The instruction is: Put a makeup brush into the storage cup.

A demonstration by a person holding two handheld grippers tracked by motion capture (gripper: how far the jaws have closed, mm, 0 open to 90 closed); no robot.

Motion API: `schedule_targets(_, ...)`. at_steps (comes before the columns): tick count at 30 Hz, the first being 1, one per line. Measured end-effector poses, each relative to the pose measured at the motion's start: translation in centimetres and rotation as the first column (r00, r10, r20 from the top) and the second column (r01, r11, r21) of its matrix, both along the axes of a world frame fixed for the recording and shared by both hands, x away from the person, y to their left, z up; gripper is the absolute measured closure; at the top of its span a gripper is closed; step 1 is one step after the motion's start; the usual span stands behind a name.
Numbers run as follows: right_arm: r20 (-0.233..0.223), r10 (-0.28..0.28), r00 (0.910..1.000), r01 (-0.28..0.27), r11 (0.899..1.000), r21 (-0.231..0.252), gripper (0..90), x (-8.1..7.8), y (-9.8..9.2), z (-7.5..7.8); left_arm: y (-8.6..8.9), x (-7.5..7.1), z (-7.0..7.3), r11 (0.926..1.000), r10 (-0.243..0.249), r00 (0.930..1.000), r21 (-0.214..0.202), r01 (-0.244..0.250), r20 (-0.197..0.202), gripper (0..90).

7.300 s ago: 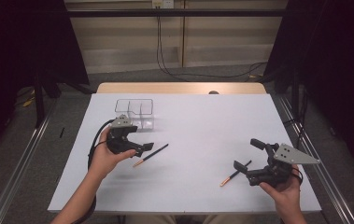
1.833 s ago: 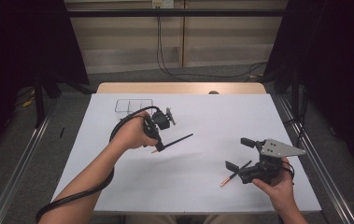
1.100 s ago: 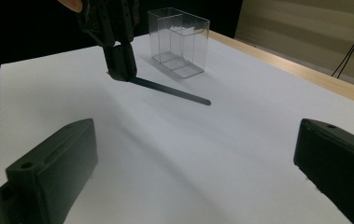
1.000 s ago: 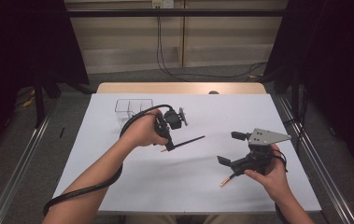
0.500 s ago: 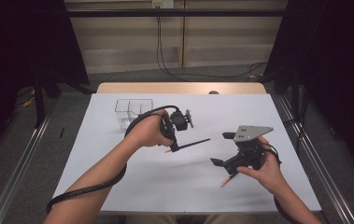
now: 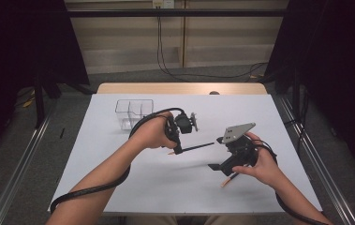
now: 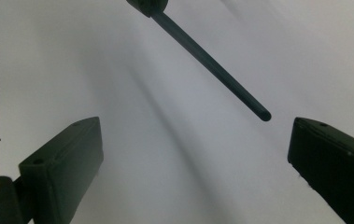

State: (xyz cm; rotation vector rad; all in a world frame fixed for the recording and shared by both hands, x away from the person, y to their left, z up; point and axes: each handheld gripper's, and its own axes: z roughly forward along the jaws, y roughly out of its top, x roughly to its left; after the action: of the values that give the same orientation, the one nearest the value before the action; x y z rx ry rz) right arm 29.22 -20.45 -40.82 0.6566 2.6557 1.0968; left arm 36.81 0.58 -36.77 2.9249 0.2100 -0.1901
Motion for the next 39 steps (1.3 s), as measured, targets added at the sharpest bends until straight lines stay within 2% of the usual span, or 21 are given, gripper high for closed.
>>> schedule_targets(5, -0.011, 0.013, 0.9999, -0.014, 1.0, -0.026, 4.6, 0.3, 0.4, 0.0, -0.2, -0.2, -0.2, 0.9999, -0.012, 0.9999, 0.001, 0.012, -0.004, 84.2)
schedule_targets(9, -0.02, 0.032, 0.9993, -0.033, 0.999, -0.041, 9.7, 0.6, 0.7, 0.2, -0.3, -0.4, -0.4, 0.9996, -0.028, 0.9996, -0.003, 0.028, -0.003, 84.2)
schedule_targets(12, 0.0, 0.056, 0.9984, -0.056, 0.995, -0.086, 15.8, 0.6, 1.2, 0.3, -0.5, -0.7, -0.4, 0.9993, -0.039, 0.9992, -0.001, 0.039, -0.007, 84.2)
schedule_targets(16, 0.013, 0.083, 0.9964, -0.081, 0.99, -0.115, 23.1, 0.8, 1.6, 0.4, -0.6, -0.9, -0.4, 0.9987, -0.051, 0.9986, -0.006, 0.051, -0.012, 84.2)
schedule_targets(20, 0.012, 0.11, 0.9938, -0.108, 0.988, -0.112, 33.2, 1.1, 1.7, 0.4, -0.7, -0.9, -0.4, 0.9979, -0.065, 0.9978, -0.006, 0.065, -0.013, 84.2)
schedule_targets(22, 0.015, 0.129, 0.9916, -0.126, 0.984, -0.125, 38.6, 1.1, 1.8, 0.4, -0.8, -1.0, -0.4, 0.9978, -0.066, 0.9977, -0.004, 0.066, -0.014, 84.2)
schedule_targets(29, 0.025, 0.155, 0.9877, -0.151, 0.982, -0.111, 51.2, 1.4, 1.9, 0.5, -0.9, -1.0, -0.4, 0.9968, -0.08, 0.9968, -0.005, 0.08, -0.012, 84.2)
schedule_targets(32, 0.023, 0.172, 0.9849, -0.168, 0.978, -0.121, 54.3, 1.4, 2.0, 0.5, -1.0, -1.1, -0.5, 0.9968, -0.08, 0.9967, -0.005, 0.08, -0.014, 84.2)
schedule_targets(39, 0.004, 0.167, 0.986, -0.164, 0.977, -0.137, 61.0, 1.7, 2.1, 0.4, -1.3, -1.1, -0.5, 0.9946, -0.104, 0.9945, -0.004, 0.104, -0.017, 84.2)
